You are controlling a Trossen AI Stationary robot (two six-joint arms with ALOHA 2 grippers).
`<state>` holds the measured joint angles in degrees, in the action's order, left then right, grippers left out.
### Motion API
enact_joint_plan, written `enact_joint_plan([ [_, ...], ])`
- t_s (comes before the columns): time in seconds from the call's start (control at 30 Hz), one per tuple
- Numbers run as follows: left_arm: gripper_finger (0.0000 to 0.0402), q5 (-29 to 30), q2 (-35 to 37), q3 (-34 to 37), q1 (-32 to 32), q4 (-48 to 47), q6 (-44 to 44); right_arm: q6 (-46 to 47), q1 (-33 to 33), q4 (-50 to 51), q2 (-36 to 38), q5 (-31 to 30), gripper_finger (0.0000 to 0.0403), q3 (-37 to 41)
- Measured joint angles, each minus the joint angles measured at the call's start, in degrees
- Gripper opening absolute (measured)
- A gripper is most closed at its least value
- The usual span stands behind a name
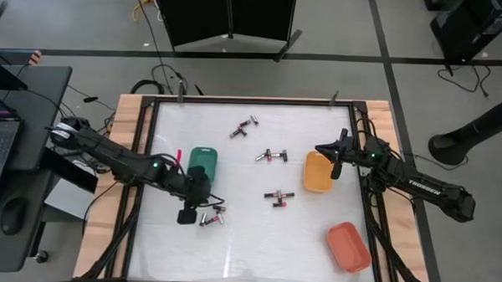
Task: Sort batteries
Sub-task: Put the black and copper battery into the green bin
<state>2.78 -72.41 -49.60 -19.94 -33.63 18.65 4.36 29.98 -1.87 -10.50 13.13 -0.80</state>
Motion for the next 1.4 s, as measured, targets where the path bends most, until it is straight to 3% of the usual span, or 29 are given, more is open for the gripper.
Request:
enact_joint_plan([
  [0.33,0.0014,-0.2,-9.4,0.0,0.2,5.0,-2.7,0.0,0.0,0.0,0.0,0.0,0.0027,0.0],
  [0.83,0.0106,-3.6,-14.8,0.0,1.6,8.7,-5.0,0.0,0.0,0.0,0.0,0.0,0.0029,0.0],
  [1.4,0.011,-2.8,-15.0,4.9,3.1,15.2,-4.7,0.0,0.0,0.0,0.0,0.0,0.0028,0.0],
])
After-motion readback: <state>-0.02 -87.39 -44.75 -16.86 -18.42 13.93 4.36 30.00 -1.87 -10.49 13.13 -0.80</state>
